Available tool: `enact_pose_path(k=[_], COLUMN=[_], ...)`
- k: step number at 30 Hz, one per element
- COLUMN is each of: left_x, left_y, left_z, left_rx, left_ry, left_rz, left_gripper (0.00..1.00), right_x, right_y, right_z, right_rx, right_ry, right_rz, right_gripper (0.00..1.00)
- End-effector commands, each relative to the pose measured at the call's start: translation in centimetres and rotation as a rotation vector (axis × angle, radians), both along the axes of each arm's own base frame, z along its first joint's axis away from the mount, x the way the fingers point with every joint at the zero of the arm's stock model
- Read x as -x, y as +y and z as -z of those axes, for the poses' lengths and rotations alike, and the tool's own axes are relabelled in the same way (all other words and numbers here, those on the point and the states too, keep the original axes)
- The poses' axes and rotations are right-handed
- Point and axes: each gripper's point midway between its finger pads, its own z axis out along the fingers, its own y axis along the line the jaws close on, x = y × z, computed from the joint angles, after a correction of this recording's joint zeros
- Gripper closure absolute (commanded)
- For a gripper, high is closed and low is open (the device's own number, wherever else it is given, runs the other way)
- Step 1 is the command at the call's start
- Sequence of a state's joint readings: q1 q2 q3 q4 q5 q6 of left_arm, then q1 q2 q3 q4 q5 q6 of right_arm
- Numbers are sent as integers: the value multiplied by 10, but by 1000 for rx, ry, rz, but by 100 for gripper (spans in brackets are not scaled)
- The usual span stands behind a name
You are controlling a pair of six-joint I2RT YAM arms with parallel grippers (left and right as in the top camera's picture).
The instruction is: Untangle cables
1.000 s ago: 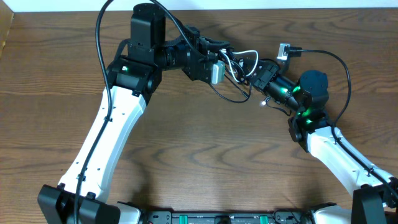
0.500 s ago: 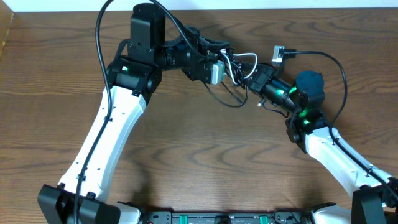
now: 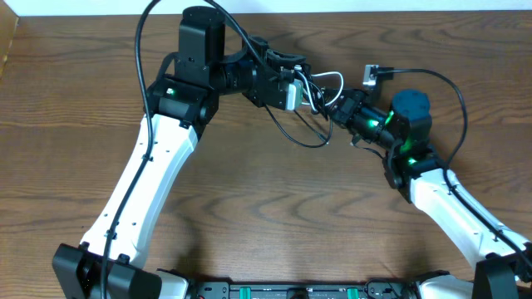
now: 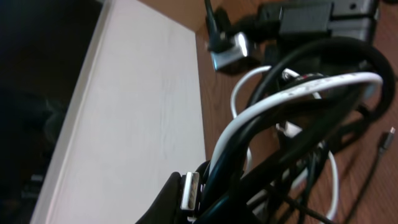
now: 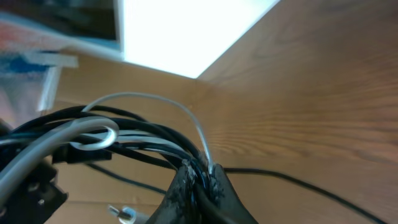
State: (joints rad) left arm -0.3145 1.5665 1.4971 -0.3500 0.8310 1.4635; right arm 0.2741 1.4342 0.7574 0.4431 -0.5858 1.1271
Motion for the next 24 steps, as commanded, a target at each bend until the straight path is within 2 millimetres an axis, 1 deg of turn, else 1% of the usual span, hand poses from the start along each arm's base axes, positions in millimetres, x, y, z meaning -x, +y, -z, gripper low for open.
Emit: enact_pose_path(k=[1,2,7,14,17,18,20,21,22,23,24], left_x=[-8,-10,-21,-25,-26,-25,-25,-25,-25,-25,-25], left_y=[11,14,31,38,39,39,39,39,39,39,39], left_z=[-27,-30,-36,-37,-36,-36,-35,-35,-35,-35,-35], left_rx=[4,-5,-51,-60,-65,-66,-68,-69,-69,-69,-69], left_ry=[-86,-98,-140,-137,-135,-134,-130,-128,-128,-128,-128], left_rz=[-71,-98,-222,-274,-283,-282,-282,-282,-282,-282,-282], left_gripper=[93,93,93,93,93,92,93,92,92,93,93], right_x=[-14,-17,-25,-28,-30,-31,-31,-31,-31,-31,-31], right_y=[-41,-54,-88,-111,-117,-118,-118,-118,-117,-116,-114], right_z=[44,52,58,65,64,63,62,62,61,59,57], right_rx=[118,133,134,146,144,141,139,138,136,130,126], right_ry=[89,124,156,186,184,182,174,173,170,162,155], right_rz=[144,180,262,320,335,336,335,335,330,321,312], right_gripper=[99,99,99,99,99,96,88,85,77,71,67])
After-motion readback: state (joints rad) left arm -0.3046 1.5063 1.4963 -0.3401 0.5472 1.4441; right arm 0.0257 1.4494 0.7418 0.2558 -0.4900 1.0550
